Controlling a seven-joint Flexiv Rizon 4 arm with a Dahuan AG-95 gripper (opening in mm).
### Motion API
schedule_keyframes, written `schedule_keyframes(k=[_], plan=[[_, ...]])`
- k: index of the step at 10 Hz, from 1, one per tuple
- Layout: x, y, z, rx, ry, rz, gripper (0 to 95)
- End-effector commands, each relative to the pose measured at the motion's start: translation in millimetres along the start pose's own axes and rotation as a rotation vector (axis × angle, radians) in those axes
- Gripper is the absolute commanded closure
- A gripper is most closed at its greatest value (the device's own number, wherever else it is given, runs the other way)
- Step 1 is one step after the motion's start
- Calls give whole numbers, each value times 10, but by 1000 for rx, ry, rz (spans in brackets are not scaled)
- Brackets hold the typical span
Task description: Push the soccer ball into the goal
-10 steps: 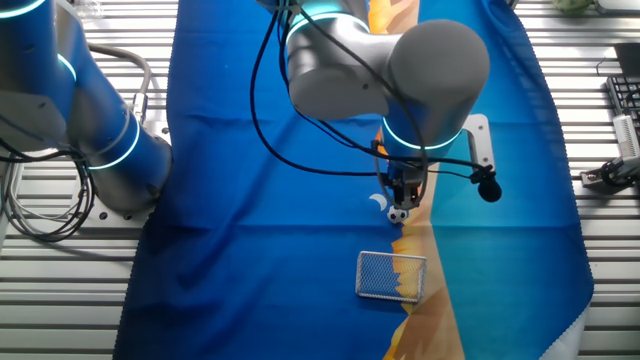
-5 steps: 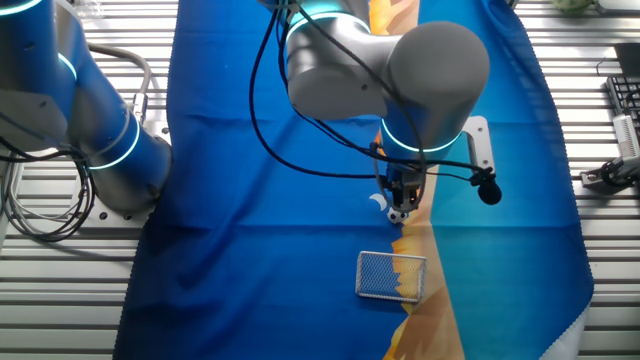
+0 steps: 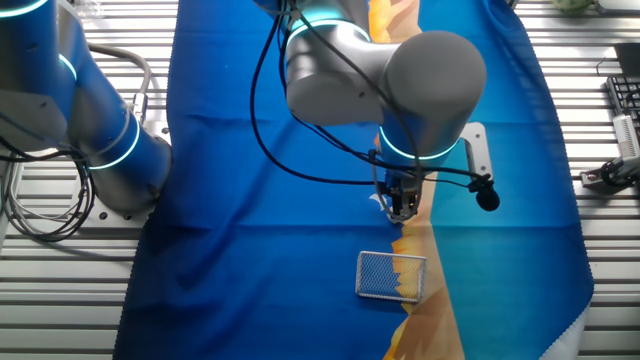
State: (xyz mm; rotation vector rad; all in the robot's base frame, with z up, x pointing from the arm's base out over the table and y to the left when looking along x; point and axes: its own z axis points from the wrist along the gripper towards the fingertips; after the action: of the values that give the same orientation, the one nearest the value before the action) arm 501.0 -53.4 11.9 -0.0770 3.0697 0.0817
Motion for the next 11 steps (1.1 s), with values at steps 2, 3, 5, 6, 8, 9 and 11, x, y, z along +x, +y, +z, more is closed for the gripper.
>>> schedule_keyframes(k=[2,3,5,6,8,9,11], plan=[[9,-16,3,2,0,-8,950],[11,-31,1,2,0,-11,950],[15,-55,-9,4,1,-14,950],[23,-86,-19,5,2,-19,950],[38,-137,-32,4,2,-27,950],[42,-150,-37,5,2,-28,950],[55,-177,-53,2,1,-30,950]])
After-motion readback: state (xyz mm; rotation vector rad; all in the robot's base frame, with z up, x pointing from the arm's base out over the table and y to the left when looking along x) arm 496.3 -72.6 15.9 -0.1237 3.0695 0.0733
